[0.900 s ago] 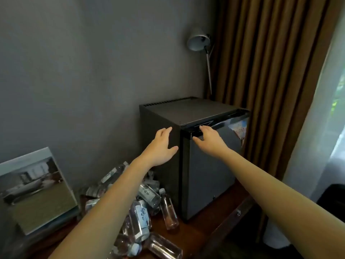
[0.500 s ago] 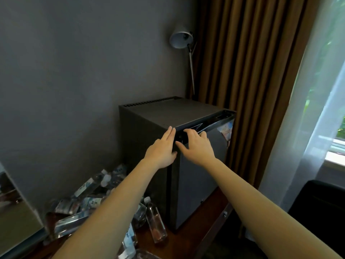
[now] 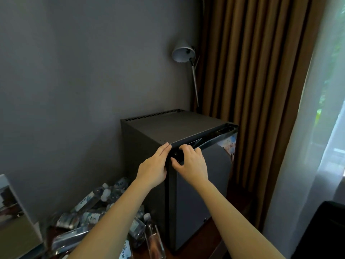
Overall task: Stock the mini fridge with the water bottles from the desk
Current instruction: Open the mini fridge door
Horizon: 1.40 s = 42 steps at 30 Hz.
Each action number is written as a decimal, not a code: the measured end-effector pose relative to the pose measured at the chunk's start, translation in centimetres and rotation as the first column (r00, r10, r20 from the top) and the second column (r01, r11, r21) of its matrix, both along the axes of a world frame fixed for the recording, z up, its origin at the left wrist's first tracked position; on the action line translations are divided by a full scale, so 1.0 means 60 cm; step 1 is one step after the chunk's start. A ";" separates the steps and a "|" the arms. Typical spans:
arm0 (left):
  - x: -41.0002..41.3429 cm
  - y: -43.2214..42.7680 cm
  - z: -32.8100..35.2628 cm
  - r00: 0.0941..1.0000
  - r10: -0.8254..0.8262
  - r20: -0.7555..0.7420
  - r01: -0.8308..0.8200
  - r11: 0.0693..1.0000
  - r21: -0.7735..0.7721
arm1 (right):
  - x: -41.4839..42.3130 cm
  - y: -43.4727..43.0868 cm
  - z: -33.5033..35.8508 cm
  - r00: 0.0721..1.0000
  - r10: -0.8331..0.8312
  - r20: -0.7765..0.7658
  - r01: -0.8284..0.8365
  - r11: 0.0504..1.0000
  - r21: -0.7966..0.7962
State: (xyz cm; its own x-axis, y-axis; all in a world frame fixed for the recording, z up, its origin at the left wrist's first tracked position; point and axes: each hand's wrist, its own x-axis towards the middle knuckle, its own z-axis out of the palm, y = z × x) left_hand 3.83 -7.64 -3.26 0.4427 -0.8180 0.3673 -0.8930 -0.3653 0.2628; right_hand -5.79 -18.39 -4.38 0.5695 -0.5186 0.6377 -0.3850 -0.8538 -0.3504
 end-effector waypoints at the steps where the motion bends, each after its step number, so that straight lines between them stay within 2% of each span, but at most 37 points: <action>1: -0.001 -0.001 -0.001 1.000 0.010 -0.006 -0.010 1.000 0.003 | 0.000 0.000 0.001 1.000 0.011 0.010 -0.011 1.000 0.005; 6: -0.014 -0.009 -0.005 0.999 0.050 -0.014 -0.050 0.998 0.027 | -0.037 0.002 -0.013 0.986 0.083 0.147 -0.086 0.996 0.016; 10: -0.040 -0.026 -0.019 0.990 0.132 -0.050 -0.131 0.991 0.005 | -0.146 -0.020 -0.048 0.949 0.115 0.292 -0.103 0.993 -0.058; 13: -0.083 -0.058 -0.027 0.979 0.151 -0.134 -0.158 0.987 -0.040 | -0.238 -0.054 -0.061 0.916 0.099 0.389 -0.074 0.994 -0.080; 19: -0.233 -0.171 -0.020 0.966 -0.144 -0.215 0.152 0.988 0.023 | -0.403 -0.123 -0.069 0.849 -0.013 0.527 -0.019 0.998 0.056; 22: -0.298 -0.227 -0.012 0.946 -0.227 -0.231 0.250 0.965 0.076 | -0.470 -0.157 -0.082 0.832 -0.176 0.527 0.096 0.980 0.177; 26: -0.356 -0.285 -0.007 0.926 -0.274 -0.260 0.311 0.944 0.114 | -0.533 -0.196 -0.113 0.721 -0.432 0.542 0.247 0.891 0.381; 28: -0.376 -0.304 -0.006 0.923 -0.282 -0.262 0.324 0.936 0.135 | -0.556 -0.220 -0.129 0.709 -0.502 0.496 0.277 0.844 0.458; 35: -0.376 -0.363 -0.014 0.917 -0.284 -0.281 0.346 0.916 0.203 | -0.608 -0.315 -0.138 0.835 -0.468 0.289 0.185 0.734 0.654; 38: -0.369 -0.387 -0.017 0.915 -0.277 -0.294 0.349 0.909 0.228 | -0.614 -0.342 -0.127 0.855 -0.452 0.253 0.150 0.685 0.713; 42: -0.359 -0.416 -0.027 0.901 -0.294 -0.320 0.374 0.900 0.226 | -0.611 -0.361 -0.132 0.838 -0.472 0.274 0.130 0.660 0.740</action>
State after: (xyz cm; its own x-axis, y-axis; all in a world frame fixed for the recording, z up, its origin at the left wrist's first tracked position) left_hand -17.69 -32.60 -4.87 0.1745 -0.9846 0.0118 -0.8827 -0.1511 0.4450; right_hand -42.47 -40.08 -12.30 0.0720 -0.9838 0.1641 -0.2477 -0.1770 -0.9525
